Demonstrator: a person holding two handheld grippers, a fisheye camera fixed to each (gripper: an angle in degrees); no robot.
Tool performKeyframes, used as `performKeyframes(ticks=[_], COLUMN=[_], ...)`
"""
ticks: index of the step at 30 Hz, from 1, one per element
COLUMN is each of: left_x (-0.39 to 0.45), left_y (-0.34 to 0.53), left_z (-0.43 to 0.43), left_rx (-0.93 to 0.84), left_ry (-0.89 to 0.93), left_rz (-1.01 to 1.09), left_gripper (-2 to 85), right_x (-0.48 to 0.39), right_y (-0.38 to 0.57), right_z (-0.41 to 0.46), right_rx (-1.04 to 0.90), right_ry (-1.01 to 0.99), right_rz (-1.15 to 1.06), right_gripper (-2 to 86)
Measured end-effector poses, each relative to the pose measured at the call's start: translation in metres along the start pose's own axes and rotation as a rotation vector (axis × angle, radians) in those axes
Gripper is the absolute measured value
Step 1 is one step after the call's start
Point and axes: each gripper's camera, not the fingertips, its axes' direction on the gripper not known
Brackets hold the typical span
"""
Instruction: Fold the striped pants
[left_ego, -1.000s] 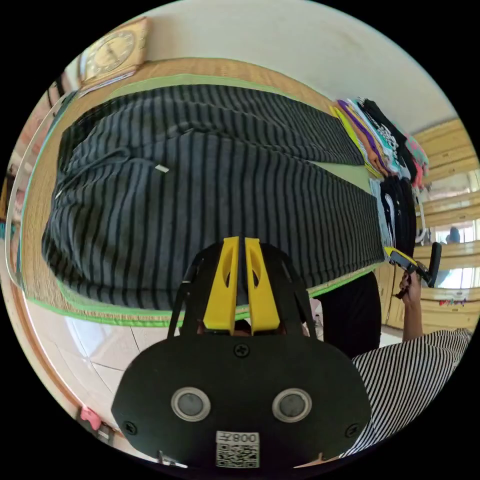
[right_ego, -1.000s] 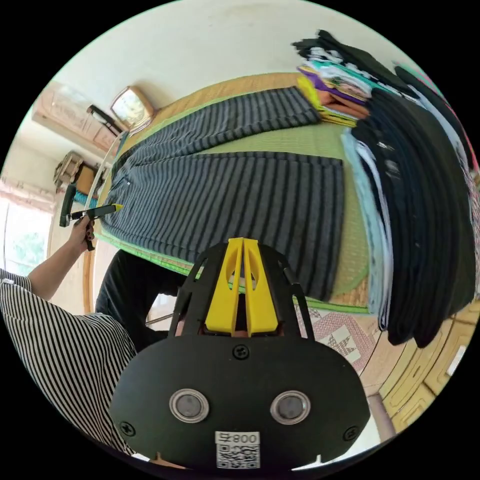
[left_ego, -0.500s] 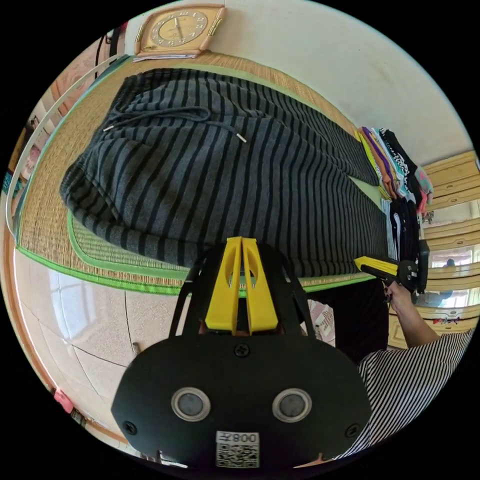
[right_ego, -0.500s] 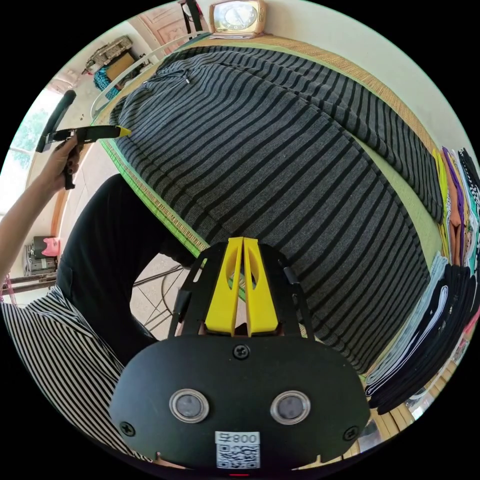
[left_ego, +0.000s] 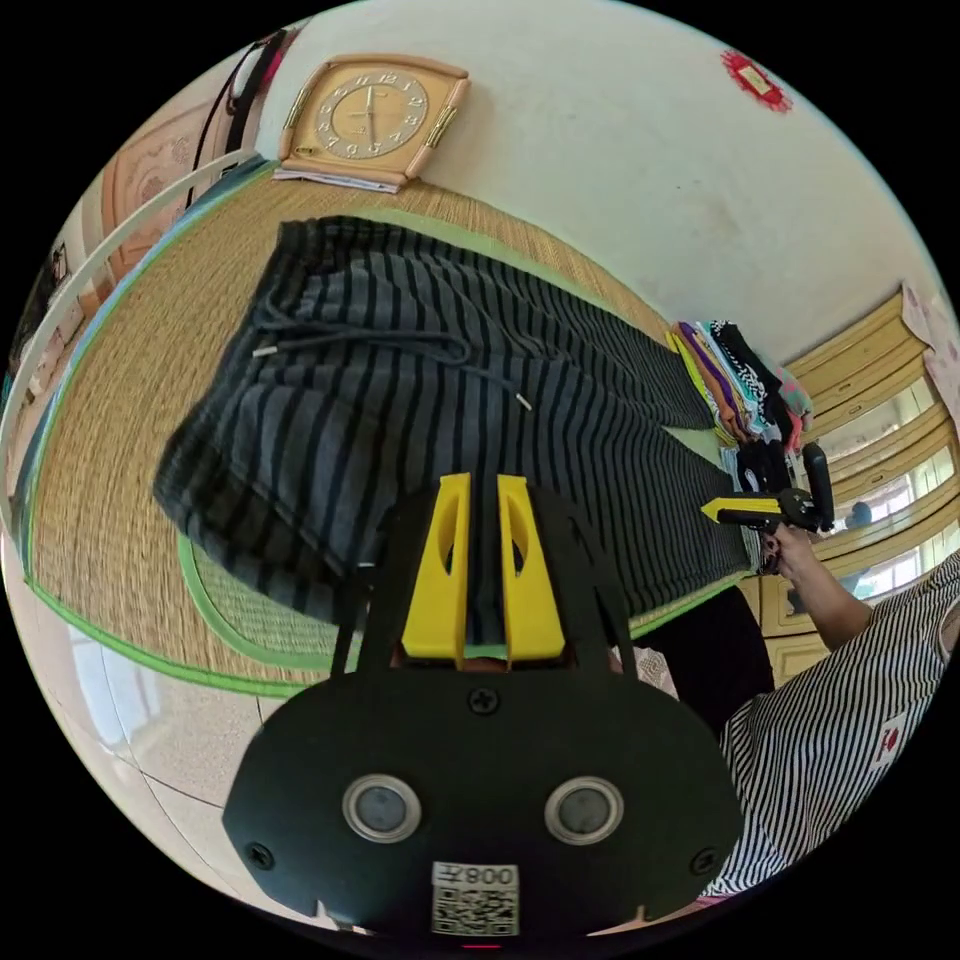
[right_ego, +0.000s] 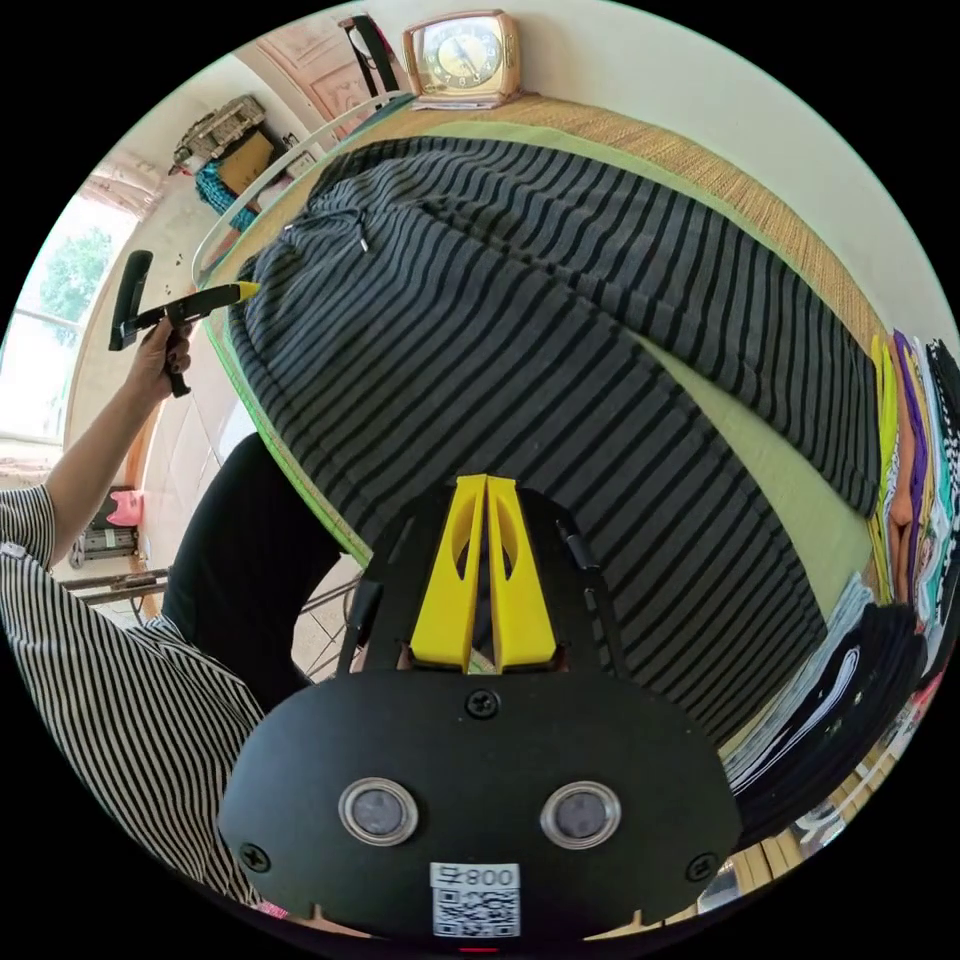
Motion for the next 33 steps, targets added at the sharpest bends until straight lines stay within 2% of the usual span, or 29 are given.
performKeyframes(ticks=[7, 14, 26, 29, 33], left_x=[-0.085, -0.14, -0.192, -0.202, -0.21], left_y=[-0.104, -0.176, -0.254, -0.264, -0.269], left_z=[-0.024, -0.036, -0.03, -0.022, -0.022], left_rx=[0.024, 0.02, -0.146, -0.206, -0.2], left_ry=[-0.11, -0.179, -0.427, -0.452, -0.451], left_rz=[0.049, 0.066, 0.15, 0.161, 0.18], left_gripper=[7.4, 8.1, 12.6, 13.1, 13.7], right_x=[0.008, -0.012, -0.028, -0.03, -0.032], right_y=[-0.145, -0.232, -0.343, -0.375, -0.412], right_z=[-0.028, -0.035, -0.067, -0.07, -0.072], right_rx=[0.109, 0.139, 0.211, 0.187, 0.16], right_ry=[-0.019, -0.023, 0.109, 0.162, 0.188], right_rz=[-0.056, -0.124, -0.209, -0.237, -0.256], right_gripper=[3.0, 5.4, 8.0, 8.7, 9.2])
